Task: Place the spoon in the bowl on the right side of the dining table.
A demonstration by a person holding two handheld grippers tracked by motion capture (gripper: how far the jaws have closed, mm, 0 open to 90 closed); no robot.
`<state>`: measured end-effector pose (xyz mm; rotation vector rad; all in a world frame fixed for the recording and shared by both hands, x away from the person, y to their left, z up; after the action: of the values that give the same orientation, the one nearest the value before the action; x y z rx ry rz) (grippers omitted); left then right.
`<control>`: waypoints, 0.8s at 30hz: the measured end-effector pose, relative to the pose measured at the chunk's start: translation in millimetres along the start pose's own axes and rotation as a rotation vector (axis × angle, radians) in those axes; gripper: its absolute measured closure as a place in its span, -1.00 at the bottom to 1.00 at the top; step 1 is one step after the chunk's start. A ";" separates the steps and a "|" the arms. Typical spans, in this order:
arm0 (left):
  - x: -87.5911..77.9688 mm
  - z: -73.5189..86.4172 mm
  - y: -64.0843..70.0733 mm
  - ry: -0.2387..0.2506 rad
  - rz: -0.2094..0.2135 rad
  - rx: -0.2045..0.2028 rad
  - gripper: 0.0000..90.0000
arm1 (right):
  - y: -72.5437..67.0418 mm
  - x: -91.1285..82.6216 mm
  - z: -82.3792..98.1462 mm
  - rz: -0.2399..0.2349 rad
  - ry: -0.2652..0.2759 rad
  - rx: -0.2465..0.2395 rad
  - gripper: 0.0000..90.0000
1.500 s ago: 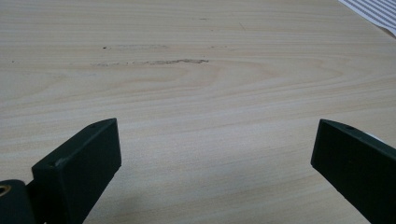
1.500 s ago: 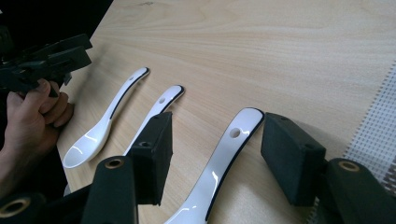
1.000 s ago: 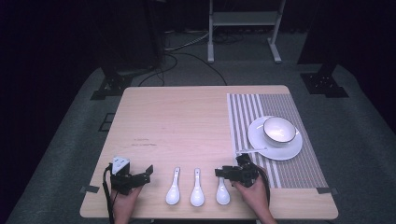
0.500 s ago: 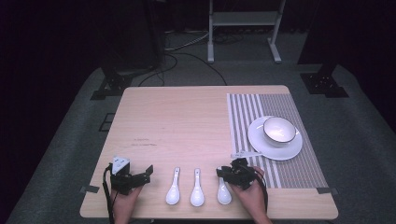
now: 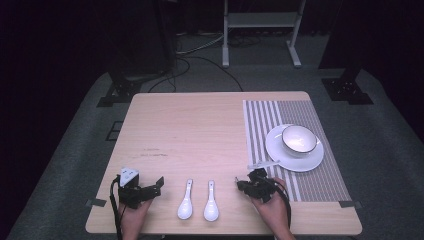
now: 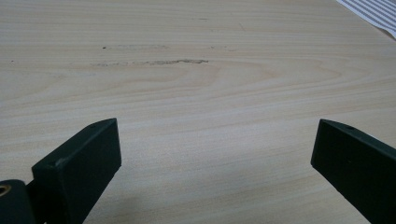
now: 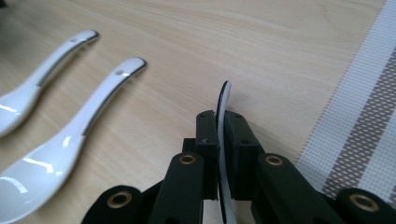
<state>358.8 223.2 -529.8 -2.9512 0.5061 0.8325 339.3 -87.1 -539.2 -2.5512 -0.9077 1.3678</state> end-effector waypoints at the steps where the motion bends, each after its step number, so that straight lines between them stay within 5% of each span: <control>1: 0.0 -0.1 0.1 0.001 -0.001 0.000 -0.99 | -1.2 -3.0 -1.2 -0.039 0.006 0.025 0.89; 15: 0.0 0.0 0.1 0.001 -0.002 -0.001 -0.99 | 7.8 -39.3 -22.4 -0.235 0.154 0.181 0.88; 24: -0.1 0.0 0.1 0.000 -0.002 0.000 -1.00 | 20.7 -55.0 -29.9 -0.277 0.220 0.254 0.88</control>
<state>358.7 223.1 -529.8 -2.9508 0.5038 0.8328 349.4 -128.9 -489.2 -2.2329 -0.9367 1.0279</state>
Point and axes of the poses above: each handheld gripper's, and its own axes: x roughly forward along the jaws, z roughly out of its underside, y roughly to its right, the point moved 10 cm from there along x, roughly forward along the jaws, and after that the axes turned 5 degrees about x, right-handed, at the moved point
